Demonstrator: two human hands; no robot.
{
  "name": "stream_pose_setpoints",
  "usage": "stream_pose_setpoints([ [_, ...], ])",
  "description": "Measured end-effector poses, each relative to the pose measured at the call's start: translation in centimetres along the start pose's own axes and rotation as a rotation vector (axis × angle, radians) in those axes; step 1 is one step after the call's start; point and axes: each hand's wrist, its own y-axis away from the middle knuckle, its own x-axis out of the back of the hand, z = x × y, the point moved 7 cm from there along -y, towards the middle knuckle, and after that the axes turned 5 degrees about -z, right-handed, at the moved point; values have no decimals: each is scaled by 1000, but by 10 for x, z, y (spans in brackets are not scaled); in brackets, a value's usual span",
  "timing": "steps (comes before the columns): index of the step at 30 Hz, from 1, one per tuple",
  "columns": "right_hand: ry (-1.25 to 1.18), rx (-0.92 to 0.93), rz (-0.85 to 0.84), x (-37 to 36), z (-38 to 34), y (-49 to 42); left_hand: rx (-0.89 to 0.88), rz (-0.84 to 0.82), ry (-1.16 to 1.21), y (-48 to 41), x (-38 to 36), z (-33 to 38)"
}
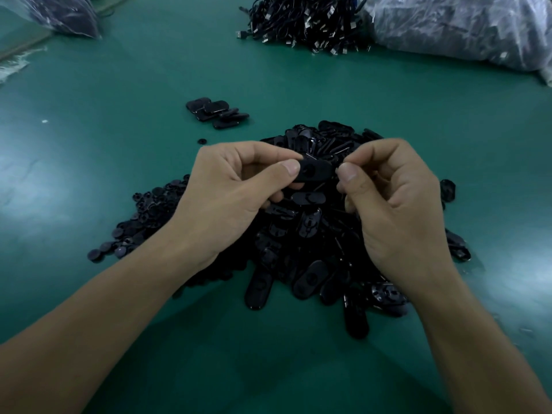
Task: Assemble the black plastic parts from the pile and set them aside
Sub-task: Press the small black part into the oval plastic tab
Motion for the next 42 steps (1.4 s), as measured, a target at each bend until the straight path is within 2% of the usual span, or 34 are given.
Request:
stream_pose_setpoints([
  [9,-67,-15,-61,-2,-1,0,-6,65,-20,-2,7,-3],
  [26,-386,-118,-62,-4,6,1,-100,58,-60,0,3,8],
  [42,-458,-181,-62,-5,6,2,-101,83,-69,-1,6,7],
])
